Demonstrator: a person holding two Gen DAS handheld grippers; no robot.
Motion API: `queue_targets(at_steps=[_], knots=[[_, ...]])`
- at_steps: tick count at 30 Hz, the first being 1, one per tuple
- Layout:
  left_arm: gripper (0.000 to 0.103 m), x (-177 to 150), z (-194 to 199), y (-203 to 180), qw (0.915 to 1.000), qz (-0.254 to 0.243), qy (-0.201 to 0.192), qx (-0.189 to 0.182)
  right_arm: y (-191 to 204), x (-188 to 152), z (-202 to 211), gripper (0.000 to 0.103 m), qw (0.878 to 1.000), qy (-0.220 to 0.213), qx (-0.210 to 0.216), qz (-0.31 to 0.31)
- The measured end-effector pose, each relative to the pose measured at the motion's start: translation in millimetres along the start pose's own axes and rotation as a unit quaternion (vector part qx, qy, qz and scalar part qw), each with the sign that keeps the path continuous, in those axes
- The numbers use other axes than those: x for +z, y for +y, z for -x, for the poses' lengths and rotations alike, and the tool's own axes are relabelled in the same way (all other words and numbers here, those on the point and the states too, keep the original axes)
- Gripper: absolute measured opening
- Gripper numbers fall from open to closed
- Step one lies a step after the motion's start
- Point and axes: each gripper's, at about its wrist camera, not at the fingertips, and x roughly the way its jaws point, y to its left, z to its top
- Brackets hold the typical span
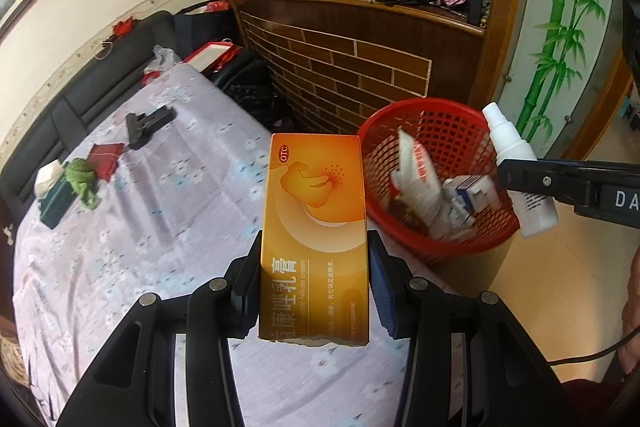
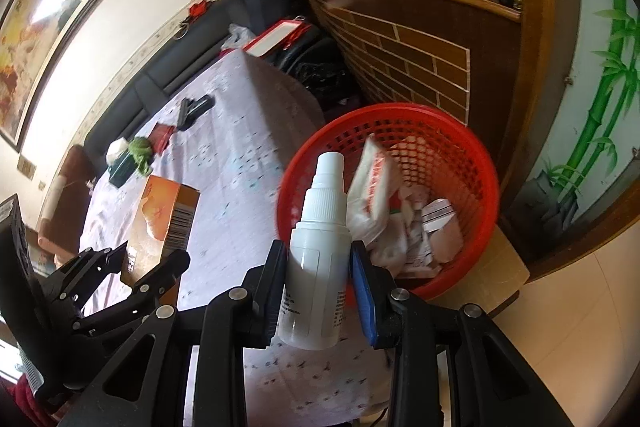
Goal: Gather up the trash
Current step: 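Carry the orange box and white spray bottle over the red wastebasket, then open both tools to drop the box and spray bottle into the wastebasket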
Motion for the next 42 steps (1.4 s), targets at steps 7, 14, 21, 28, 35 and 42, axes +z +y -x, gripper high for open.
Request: queue_targets(at_steps=[7, 14, 21, 28, 35, 42], knots=[[0.045, 27, -15, -23, 0.9987, -0.008, 0.009, -0.049, -27, 20, 6, 0.034, 1.000, -0.013, -0.016, -0.022], [0.045, 50, -33, -48, 0.9965, -0.019, 0.013, -0.081, -43, 45, -2, 0.035, 0.999, -0.011, -0.026, -0.034], [0.073, 57, -26, -49, 0.9963, -0.011, -0.013, -0.084, -54, 57, -3, 0.048, 0.998, -0.017, -0.032, -0.048], [0.087, 41, 3, -30, 0.9975, 0.001, -0.045, -0.055, -44, 43, 21, 0.066, 0.997, -0.040, -0.063, -0.028], [0.094, 7, 39, -6, 0.9963, -0.008, -0.077, -0.036, -13, 8, 48, 0.081, 0.988, -0.065, -0.140, 0.024], [0.095, -24, 58, 14, 0.9966, 0.002, -0.082, -0.008, 22, -31, 68, 0.087, 0.973, -0.093, -0.195, 0.081]])
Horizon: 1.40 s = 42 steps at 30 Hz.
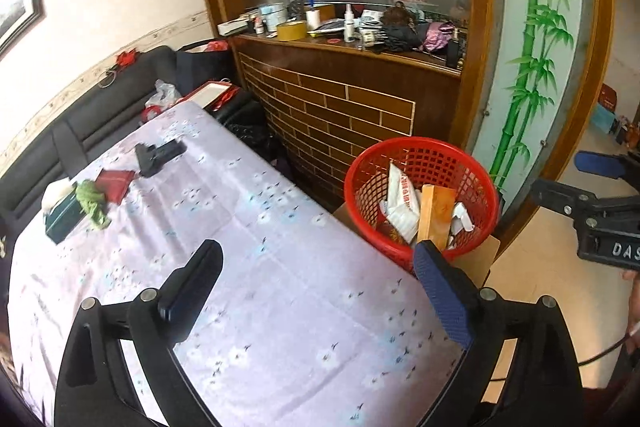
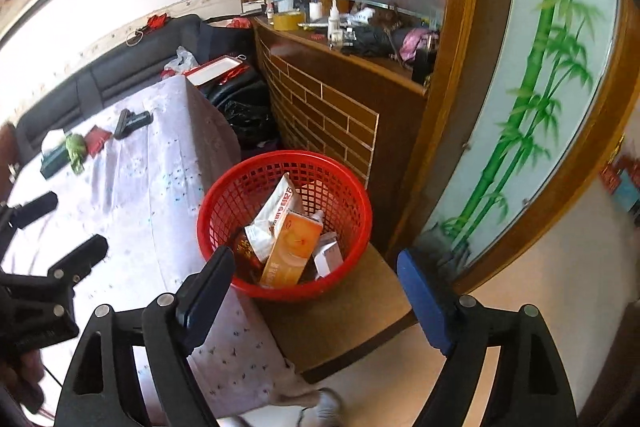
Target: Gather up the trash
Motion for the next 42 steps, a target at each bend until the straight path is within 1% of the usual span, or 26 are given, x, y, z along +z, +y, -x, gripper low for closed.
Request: queue_targets(at_steps=[2, 4, 7, 12, 15, 17, 21, 23, 29, 42], knots=[[0.095, -4, 1, 2, 1.0000, 0.001, 0.009, -0.001, 7, -5, 6, 0.087, 1.000, -0.004, -0.011, 0.010], [0.095, -8, 3, 3, 0.9999, 0.000, 0.013, 0.002, 13, -9, 11, 0.087, 1.000, -0.006, -0.012, 0.013], [0.095, -13, 9, 3, 0.9999, -0.003, 0.010, -0.001, 23, -16, 16, 0.087, 1.000, -0.007, -0.017, 0.022], [0.095, -17, 15, -4, 0.9997, -0.021, 0.006, 0.014, 25, -22, 22, 0.087, 0.999, -0.007, -0.023, 0.021], [0.095, -17, 18, -7, 0.9996, -0.025, 0.002, 0.015, 26, -24, 25, 0.087, 0.999, -0.010, -0.023, 0.021], [0.096, -16, 20, -7, 0.9996, -0.025, -0.003, 0.014, 27, -24, 27, 0.087, 0.999, -0.012, -0.024, 0.022], [0.095, -13, 22, -9, 0.9989, -0.030, -0.009, 0.036, 29, -24, 30, 0.087, 0.999, -0.017, -0.027, 0.024], [0.096, -13, 23, -10, 0.9986, -0.032, -0.011, 0.040, 29, -22, 31, 0.088, 0.999, -0.019, -0.029, 0.025], [0.095, -13, 21, -6, 0.9984, -0.027, -0.004, 0.049, 30, -20, 30, 0.088, 0.999, -0.017, -0.029, 0.026], [0.095, -13, 22, -3, 0.9984, -0.023, -0.002, 0.052, 36, -15, 22, 0.088, 0.999, -0.011, -0.020, 0.039]])
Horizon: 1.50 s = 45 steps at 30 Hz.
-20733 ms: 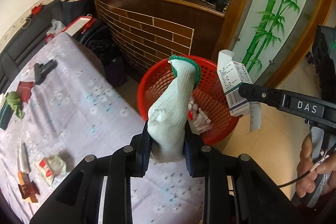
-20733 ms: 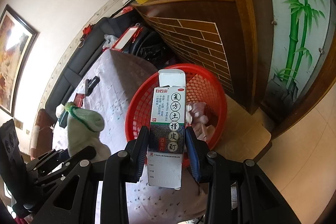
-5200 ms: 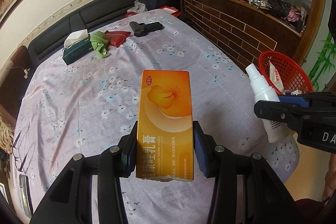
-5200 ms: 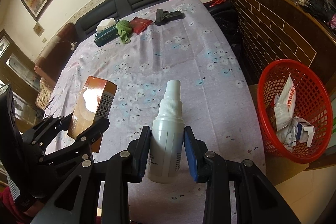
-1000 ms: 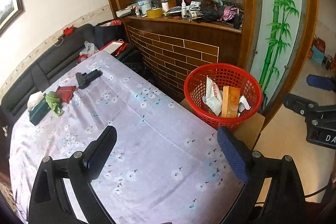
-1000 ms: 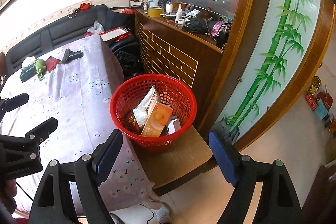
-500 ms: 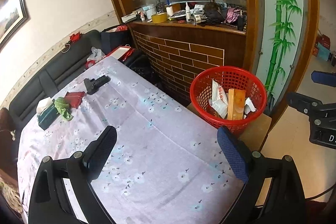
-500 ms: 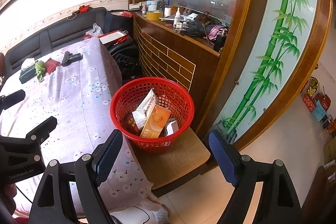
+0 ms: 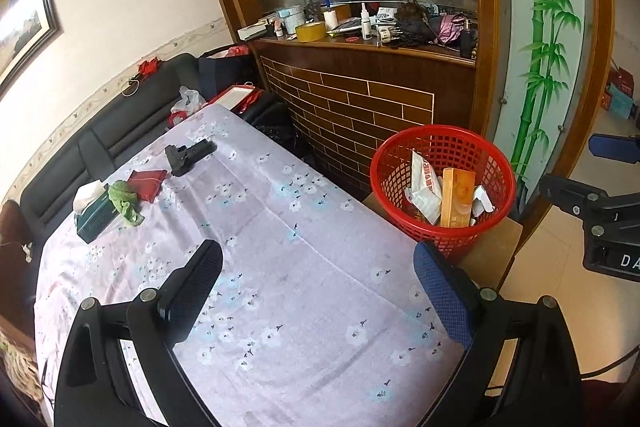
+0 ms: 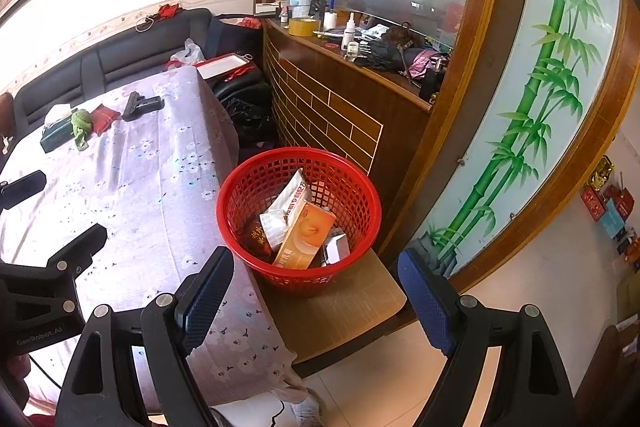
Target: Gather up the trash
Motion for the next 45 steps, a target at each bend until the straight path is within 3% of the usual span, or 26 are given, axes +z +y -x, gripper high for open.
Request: queue_targets(at_steps=[38, 45], knots=[[0.096, -14, 5, 1, 0.9998, 0.018, 0.003, -0.001, 13, -6, -3, 0.088, 1.000, 0.019, 0.004, 0.022], [0.096, -17, 6, 8, 0.9989, 0.040, 0.015, -0.020, 16, -7, -3, 0.088, 0.999, 0.020, 0.005, 0.027]])
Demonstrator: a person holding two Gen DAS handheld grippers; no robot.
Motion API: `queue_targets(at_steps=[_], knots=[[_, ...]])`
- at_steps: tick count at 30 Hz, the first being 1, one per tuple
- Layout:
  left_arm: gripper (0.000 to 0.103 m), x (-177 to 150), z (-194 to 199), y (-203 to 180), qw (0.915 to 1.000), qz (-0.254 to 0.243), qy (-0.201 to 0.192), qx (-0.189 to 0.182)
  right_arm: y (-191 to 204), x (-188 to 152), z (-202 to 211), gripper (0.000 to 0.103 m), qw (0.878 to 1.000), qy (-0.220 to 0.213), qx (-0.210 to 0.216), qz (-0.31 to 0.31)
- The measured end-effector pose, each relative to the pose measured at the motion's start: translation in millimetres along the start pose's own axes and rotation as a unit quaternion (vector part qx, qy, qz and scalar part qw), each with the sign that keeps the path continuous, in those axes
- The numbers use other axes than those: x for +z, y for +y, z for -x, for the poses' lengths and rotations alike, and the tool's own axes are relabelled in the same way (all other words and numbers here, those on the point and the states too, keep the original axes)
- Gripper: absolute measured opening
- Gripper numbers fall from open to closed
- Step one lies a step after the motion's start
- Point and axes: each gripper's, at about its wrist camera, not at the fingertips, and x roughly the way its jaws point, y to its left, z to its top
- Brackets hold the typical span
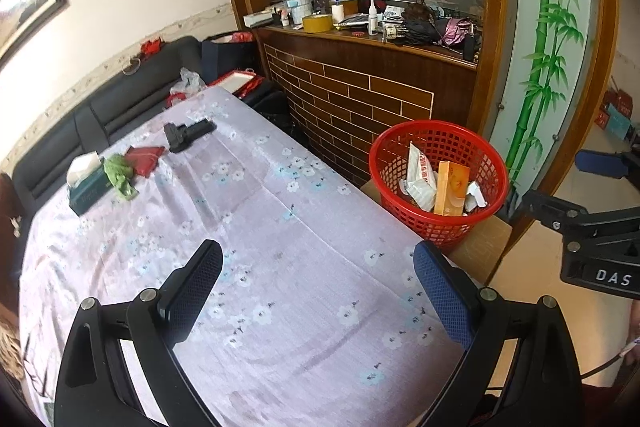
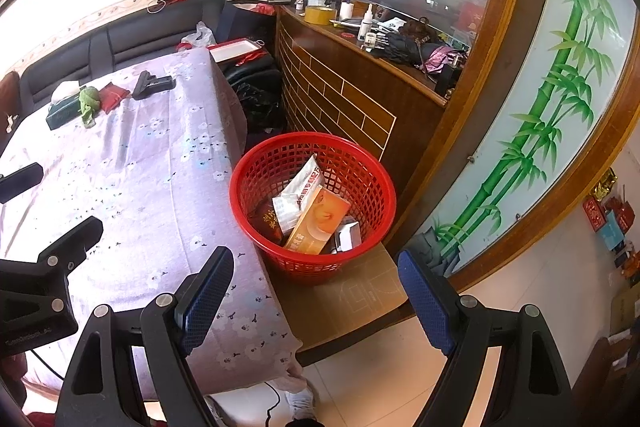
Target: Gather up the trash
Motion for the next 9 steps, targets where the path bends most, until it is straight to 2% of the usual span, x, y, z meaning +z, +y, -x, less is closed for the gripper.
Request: queue_targets(at_steps=[4, 9], knots=[[0.095, -10, 1, 18, 0.9985, 0.045, 0.015, -0.027, 4, -1, -5, 0.088, 1.000, 0.009, 0.006, 0.002], [0.095, -41, 1, 59, 0.9932, 0.110, 0.037, -0.008, 26, -2, -20, 0.088, 0.999, 0.032, 0.024, 0.017]])
